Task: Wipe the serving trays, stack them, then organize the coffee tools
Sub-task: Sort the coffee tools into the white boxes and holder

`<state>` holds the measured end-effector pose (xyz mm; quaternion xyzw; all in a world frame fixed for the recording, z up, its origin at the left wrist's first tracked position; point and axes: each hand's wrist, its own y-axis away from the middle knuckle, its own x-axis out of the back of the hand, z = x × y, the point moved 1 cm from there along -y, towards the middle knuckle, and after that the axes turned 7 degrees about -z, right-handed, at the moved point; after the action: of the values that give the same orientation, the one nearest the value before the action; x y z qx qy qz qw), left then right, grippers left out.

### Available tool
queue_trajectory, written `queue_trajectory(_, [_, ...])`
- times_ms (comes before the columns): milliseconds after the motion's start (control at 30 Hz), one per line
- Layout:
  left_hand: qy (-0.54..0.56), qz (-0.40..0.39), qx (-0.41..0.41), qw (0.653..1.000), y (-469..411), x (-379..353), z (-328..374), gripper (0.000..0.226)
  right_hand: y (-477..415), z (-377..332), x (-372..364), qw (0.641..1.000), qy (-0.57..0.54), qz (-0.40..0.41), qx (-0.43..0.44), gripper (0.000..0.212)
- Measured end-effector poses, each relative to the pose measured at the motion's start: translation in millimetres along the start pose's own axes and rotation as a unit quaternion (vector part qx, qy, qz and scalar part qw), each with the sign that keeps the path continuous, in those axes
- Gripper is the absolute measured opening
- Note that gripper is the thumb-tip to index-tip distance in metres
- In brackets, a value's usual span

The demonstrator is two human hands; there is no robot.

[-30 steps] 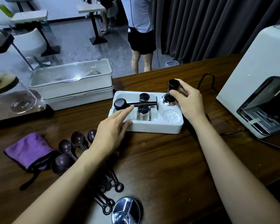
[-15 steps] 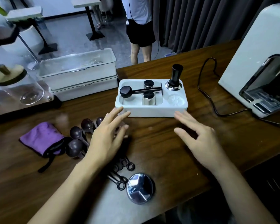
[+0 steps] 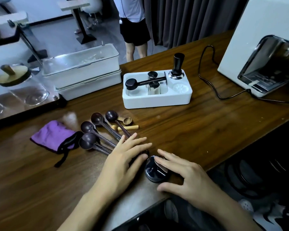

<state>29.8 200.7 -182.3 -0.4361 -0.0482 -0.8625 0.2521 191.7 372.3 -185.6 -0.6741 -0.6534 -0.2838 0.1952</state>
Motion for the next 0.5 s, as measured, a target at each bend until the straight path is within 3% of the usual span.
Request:
queue_trajectory(333, [-0.009,-0.015,-0.003,1.000,0,1,-11,0.048,-15,13,6,0.987,0.035,0.154,-0.024,0.072])
queue_trajectory(500, [-0.012,-0.024,-0.003,1.000,-14,-4,-13,0.047,-23,25,21,0.980,0.049,0.183,-0.055,0.064])
